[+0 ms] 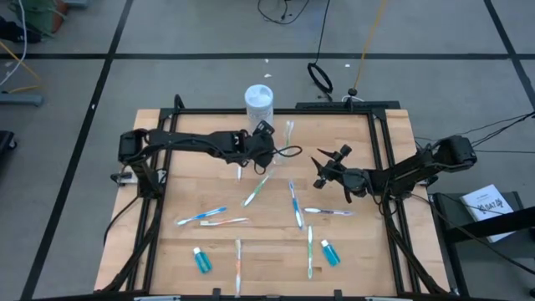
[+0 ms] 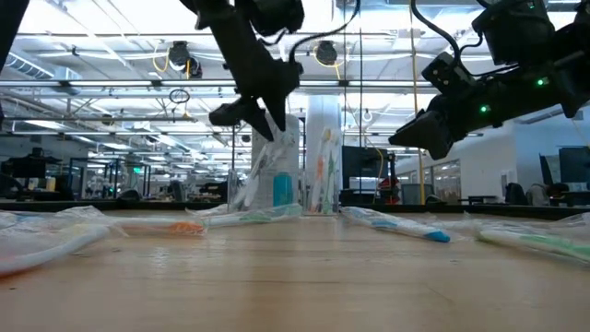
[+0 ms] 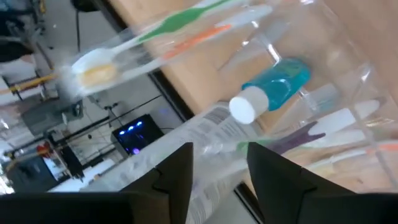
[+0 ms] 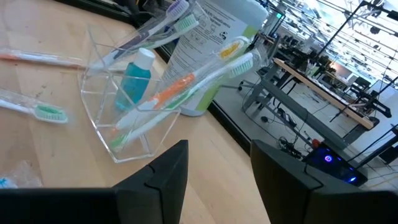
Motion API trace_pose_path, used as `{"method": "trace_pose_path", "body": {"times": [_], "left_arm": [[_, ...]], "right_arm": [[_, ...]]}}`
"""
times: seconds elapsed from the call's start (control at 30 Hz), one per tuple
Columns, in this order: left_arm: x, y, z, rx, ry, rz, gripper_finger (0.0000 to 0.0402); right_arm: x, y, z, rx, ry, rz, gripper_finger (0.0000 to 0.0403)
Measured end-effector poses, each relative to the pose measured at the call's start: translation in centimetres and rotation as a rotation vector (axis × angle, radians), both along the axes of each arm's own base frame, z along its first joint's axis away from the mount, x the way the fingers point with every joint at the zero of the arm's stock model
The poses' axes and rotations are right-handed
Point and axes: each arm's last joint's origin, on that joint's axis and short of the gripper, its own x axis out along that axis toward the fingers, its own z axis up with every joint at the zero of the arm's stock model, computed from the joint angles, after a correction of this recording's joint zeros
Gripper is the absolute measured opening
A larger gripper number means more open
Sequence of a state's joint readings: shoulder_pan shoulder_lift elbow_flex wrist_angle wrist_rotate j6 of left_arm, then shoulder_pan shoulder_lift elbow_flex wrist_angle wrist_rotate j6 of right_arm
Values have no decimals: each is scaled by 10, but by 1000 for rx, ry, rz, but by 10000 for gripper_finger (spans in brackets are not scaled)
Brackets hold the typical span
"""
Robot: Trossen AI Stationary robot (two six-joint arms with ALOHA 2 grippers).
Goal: Pick & Place toothbrushing station
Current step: Put the orange toothbrush into the transparent organizer
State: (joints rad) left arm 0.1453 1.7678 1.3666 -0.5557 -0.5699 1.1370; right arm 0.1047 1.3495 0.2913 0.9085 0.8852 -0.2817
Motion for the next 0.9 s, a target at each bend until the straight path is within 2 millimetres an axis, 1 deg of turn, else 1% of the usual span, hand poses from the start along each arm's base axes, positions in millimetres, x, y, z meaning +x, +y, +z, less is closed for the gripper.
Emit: {"method": "trace_pose_path", "body": {"times": [0.1,0.2,0.33,0.47,0.53,0.63,0.73,0.8,0.9], "left_arm": [[-9,-7,17,-62,-88,28,140],[-22,-13,34,-189,-175,82,132],[-50,-15,55,-419,-293,277,137],[-81,-11,67,-660,-301,489,146],[-94,-9,70,-747,-295,587,147],[-110,-4,73,-782,-287,759,147],[-119,1,69,-730,-292,895,147],[-121,4,60,-704,-284,938,147],[-126,8,39,-717,-274,989,147]], "right_arm": [[0,0,0,0,1,0,169],[0,0,0,-1,1,0,169],[0,0,0,-1,1,1,169],[0,0,0,2,-2,0,169],[0,0,0,3,-2,0,169],[0,0,0,5,-4,0,169],[0,0,0,5,-4,0,169],[0,0,0,5,-4,0,169],[0,0,0,4,-3,0,169]]}}
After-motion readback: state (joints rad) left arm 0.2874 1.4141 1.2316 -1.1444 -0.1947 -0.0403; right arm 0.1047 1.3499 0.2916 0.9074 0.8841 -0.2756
